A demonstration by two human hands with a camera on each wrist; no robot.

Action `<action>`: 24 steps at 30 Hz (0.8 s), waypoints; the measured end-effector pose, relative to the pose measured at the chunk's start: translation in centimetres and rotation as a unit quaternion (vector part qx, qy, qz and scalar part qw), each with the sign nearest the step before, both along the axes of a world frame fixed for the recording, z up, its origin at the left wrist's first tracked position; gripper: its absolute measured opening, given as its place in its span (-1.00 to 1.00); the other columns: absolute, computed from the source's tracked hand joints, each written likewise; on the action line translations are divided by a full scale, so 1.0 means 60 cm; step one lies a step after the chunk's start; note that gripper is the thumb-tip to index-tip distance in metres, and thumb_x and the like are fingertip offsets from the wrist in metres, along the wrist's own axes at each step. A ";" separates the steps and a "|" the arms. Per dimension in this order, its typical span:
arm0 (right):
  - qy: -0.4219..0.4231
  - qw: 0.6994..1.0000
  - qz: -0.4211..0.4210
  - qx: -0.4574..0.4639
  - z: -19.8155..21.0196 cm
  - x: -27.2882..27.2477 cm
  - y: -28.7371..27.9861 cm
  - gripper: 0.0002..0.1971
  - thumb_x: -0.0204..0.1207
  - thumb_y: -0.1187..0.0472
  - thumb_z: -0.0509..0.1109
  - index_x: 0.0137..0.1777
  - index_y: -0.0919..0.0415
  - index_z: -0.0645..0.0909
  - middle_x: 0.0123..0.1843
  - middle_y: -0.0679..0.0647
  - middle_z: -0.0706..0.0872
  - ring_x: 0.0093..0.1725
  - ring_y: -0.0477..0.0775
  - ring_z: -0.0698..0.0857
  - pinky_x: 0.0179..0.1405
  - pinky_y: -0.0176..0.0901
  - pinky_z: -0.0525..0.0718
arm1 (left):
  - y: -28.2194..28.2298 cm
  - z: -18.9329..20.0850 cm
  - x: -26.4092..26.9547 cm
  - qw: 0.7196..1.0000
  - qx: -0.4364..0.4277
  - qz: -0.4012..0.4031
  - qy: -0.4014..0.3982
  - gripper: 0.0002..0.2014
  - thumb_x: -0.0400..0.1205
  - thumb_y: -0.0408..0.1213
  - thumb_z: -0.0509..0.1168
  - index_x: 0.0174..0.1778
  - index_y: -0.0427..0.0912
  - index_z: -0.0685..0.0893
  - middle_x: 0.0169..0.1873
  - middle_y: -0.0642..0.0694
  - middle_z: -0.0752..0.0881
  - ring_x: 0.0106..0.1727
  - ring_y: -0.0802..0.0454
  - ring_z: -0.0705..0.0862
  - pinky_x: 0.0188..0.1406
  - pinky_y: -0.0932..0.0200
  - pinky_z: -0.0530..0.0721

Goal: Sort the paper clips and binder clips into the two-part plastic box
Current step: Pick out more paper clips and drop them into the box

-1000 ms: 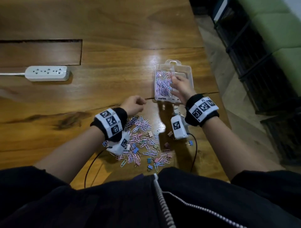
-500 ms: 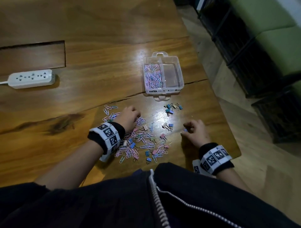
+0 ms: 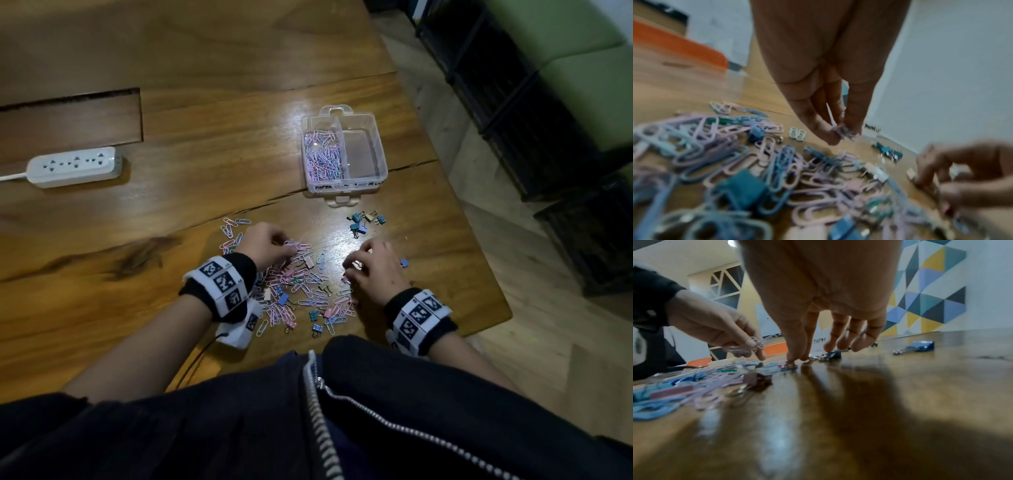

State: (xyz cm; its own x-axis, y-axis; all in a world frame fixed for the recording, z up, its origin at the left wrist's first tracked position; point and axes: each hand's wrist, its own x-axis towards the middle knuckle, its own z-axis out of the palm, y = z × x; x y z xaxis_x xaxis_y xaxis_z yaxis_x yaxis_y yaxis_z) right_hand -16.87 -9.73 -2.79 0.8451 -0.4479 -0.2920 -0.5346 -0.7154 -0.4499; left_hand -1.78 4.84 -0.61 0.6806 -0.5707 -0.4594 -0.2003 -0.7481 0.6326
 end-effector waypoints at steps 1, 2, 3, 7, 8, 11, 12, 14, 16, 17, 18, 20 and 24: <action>0.002 1.000 -0.015 0.006 0.001 0.000 -0.006 -0.83 0.48 0.13 0.36 0.03 0.08 0.68 0.16 0.09 0.52 0.21 0.08 0.41 0.22 -0.10 0.38 | 0.001 0.002 0.002 0.998 -0.025 0.031 0.057 -0.77 0.52 -0.33 0.38 0.06 -0.35 0.67 -0.12 -0.19 0.71 -0.26 0.06 0.61 -0.23 0.23 0.63; 0.003 1.000 -0.028 0.003 0.001 0.000 -0.012 -0.84 0.49 0.16 0.34 0.02 0.11 0.69 0.15 0.10 0.53 0.20 0.09 0.41 0.21 -0.10 0.38 | 0.002 0.005 0.004 0.991 -0.047 0.056 0.114 -0.78 0.52 -0.35 0.38 0.05 -0.33 0.66 -0.17 -0.15 0.70 -0.29 0.10 0.59 -0.30 0.29 0.61; 0.002 0.999 -0.036 -0.009 0.002 0.002 -0.016 -0.84 0.50 0.19 0.33 0.02 0.14 0.69 0.15 0.11 0.54 0.20 0.09 0.42 0.20 -0.09 0.39 | 0.003 0.008 0.005 0.981 -0.064 0.076 0.168 -0.83 0.52 -0.37 0.37 0.00 -0.30 0.65 -0.21 -0.11 0.68 -0.31 0.12 0.58 -0.37 0.36 0.61; -0.024 1.000 0.008 -0.017 0.013 0.021 0.005 -0.75 0.52 0.20 0.29 0.18 0.12 0.61 0.26 0.11 0.52 0.26 0.09 0.41 0.22 -0.13 0.38 | 0.007 0.018 0.008 0.923 -0.118 0.138 0.339 -0.93 0.58 -0.48 0.25 -0.09 -0.26 0.60 -0.23 -0.13 0.70 -0.42 0.12 0.60 -0.66 0.46 0.56; -0.021 0.999 0.039 -0.005 0.015 0.027 0.015 -0.70 0.52 0.19 0.29 0.25 0.08 0.57 0.30 0.09 0.50 0.29 0.09 0.39 0.23 -0.15 0.36 | 0.009 0.017 0.009 0.910 -0.125 0.156 0.364 -0.91 0.59 -0.50 0.21 -0.07 -0.29 0.58 -0.25 -0.14 0.73 -0.44 0.11 0.59 -0.71 0.45 0.51; 0.012 0.993 0.117 -0.013 0.011 0.043 0.033 -0.57 0.49 0.10 0.33 0.37 -0.01 0.47 0.36 0.07 0.46 0.32 0.12 0.37 0.30 -0.03 0.39 | 0.013 0.010 0.010 0.848 -0.187 0.219 0.445 -0.84 0.60 -0.54 0.03 -0.10 -0.28 0.50 -0.37 -0.18 0.74 -0.49 0.05 0.61 -0.68 0.37 0.53; 0.026 0.992 0.123 -0.020 0.008 0.047 0.035 -0.56 0.47 0.07 0.36 0.37 -0.01 0.48 0.35 0.07 0.47 0.30 0.12 0.38 0.29 -0.01 0.40 | 0.013 0.009 0.009 0.832 -0.208 0.226 0.463 -0.84 0.59 -0.51 -0.01 -0.15 -0.28 0.46 -0.36 -0.20 0.69 -0.50 0.04 0.59 -0.66 0.32 0.58; 0.032 0.993 0.116 -0.012 0.004 0.053 0.034 -0.60 0.44 0.08 0.39 0.29 0.07 0.55 0.29 0.08 0.50 0.26 0.12 0.42 0.24 -0.04 0.43 | 0.013 0.010 0.004 0.829 -0.217 0.217 0.467 -0.82 0.62 -0.36 -0.01 -0.24 -0.27 0.44 -0.39 -0.15 0.60 -0.54 0.06 0.53 -0.63 0.32 0.57; 0.022 0.994 0.102 0.016 0.005 0.057 0.031 -0.72 0.45 0.15 0.38 0.15 0.20 0.62 0.19 0.11 0.54 0.20 0.12 0.47 0.17 -0.10 0.46 | 0.012 0.012 0.001 0.854 -0.190 0.195 0.443 -0.73 0.67 -0.18 0.04 -0.33 -0.18 0.43 -0.44 -0.07 0.54 -0.59 0.12 0.48 -0.63 0.33 0.51; 0.024 0.994 0.099 0.028 0.006 0.057 0.029 -0.76 0.47 0.17 0.36 0.09 0.25 0.62 0.15 0.12 0.54 0.18 0.12 0.49 0.14 -0.12 0.47 | 0.009 0.010 0.002 0.870 -0.169 0.184 0.425 -0.70 0.68 -0.15 0.05 -0.36 -0.15 0.41 -0.45 -0.05 0.50 -0.60 0.15 0.45 -0.64 0.35 0.48; 0.030 0.994 0.099 0.036 0.005 0.057 0.027 -0.78 0.50 0.18 0.32 0.06 0.29 0.61 0.12 0.13 0.53 0.16 0.12 0.50 0.13 -0.13 0.47 | 0.007 0.008 0.002 0.886 -0.148 0.174 0.404 -0.69 0.70 -0.16 0.04 -0.36 -0.15 0.40 -0.45 -0.04 0.47 -0.62 0.16 0.42 -0.67 0.37 0.45; 0.046 0.993 0.102 0.038 0.003 0.055 0.024 -0.78 0.53 0.18 0.27 0.06 0.32 0.58 0.10 0.14 0.52 0.14 0.12 0.51 0.12 -0.14 0.47 | 0.002 0.004 0.005 0.917 -0.115 0.147 0.354 -0.72 0.73 -0.24 0.00 -0.28 -0.16 0.44 -0.42 -0.03 0.45 -0.65 0.20 0.40 -0.78 0.41 0.38; 0.038 0.993 0.107 0.023 0.005 0.049 0.021 -0.81 0.56 0.26 0.21 0.07 0.35 0.55 0.11 0.19 0.55 0.14 0.16 0.54 0.12 -0.13 0.49 | -0.010 0.000 0.004 0.985 -0.031 0.030 0.167 -0.74 0.75 -0.24 -0.05 -0.01 -0.21 0.54 -0.29 -0.07 0.56 -0.51 0.17 0.48 -0.64 0.37 0.41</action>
